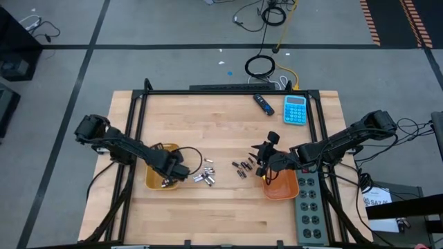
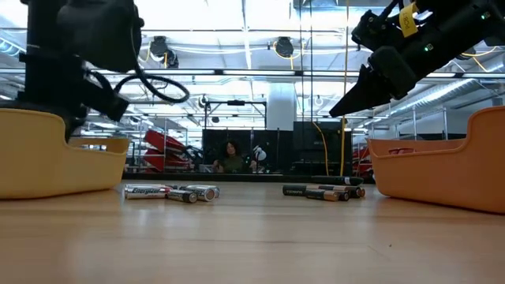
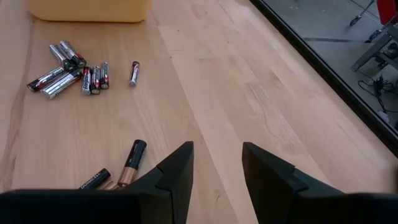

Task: Sort batteries
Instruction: Put the white battery into the yellow bin

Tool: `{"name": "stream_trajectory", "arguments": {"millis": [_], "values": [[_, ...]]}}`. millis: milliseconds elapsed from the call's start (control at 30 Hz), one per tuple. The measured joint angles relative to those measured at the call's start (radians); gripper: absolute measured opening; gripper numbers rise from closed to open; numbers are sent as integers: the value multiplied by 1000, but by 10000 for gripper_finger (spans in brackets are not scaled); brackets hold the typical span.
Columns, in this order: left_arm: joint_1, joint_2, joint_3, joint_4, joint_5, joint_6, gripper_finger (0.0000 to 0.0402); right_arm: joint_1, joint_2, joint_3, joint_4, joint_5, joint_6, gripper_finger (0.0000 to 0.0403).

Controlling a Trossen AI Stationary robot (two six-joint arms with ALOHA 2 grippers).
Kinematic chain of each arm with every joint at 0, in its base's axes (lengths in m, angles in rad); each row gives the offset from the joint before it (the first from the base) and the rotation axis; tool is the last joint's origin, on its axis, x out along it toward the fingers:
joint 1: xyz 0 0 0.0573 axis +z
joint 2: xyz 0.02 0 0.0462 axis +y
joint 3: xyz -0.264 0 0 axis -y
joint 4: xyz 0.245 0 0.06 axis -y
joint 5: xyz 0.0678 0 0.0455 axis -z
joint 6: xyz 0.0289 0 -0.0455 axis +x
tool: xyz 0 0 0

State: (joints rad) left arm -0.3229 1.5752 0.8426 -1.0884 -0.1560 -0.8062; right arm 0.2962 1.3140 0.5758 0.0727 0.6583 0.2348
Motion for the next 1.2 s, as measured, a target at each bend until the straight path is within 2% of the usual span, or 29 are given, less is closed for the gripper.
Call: {"name": "stream_trajectory", "arguments": {"millis": [100, 200, 267, 333, 433, 500, 600, 767, 833, 1000, 1200], "values": [[0, -17, 50, -114, -7, 9, 172, 0, 0, 0, 3, 0, 0, 130], [0, -41, 131, -244, -69, 7, 176, 0, 0, 0, 6, 0, 0, 130], [0, -55, 188, -265, -130, 17, 177, -1, 0, 0, 6, 0, 0, 130], [3, -61, 229, -194, -202, 61, 178, -5, 0, 0, 9, 0, -6, 130], [19, -52, 244, 57, -255, 232, 178, -20, 0, 0, 25, -1, -29, 130], [44, -24, 244, 208, -227, 373, 178, -28, 0, 0, 29, -3, -38, 130], [94, 30, 244, 338, -153, 517, 179, -29, 0, 0, 28, -4, -43, 130], [163, 98, 243, 405, 109, 619, 179, -28, 0, 0, 25, -8, -56, 130], [166, 108, 243, 409, 167, 627, 179, -28, 0, 0, 23, -8, -56, 130], [132, 121, 243, 404, 169, 582, 179, -28, 0, 0, 20, -8, -56, 130], [91, 121, 236, 399, 92, 491, 180, -28, 0, 0, 20, -8, -48, 130]]}}
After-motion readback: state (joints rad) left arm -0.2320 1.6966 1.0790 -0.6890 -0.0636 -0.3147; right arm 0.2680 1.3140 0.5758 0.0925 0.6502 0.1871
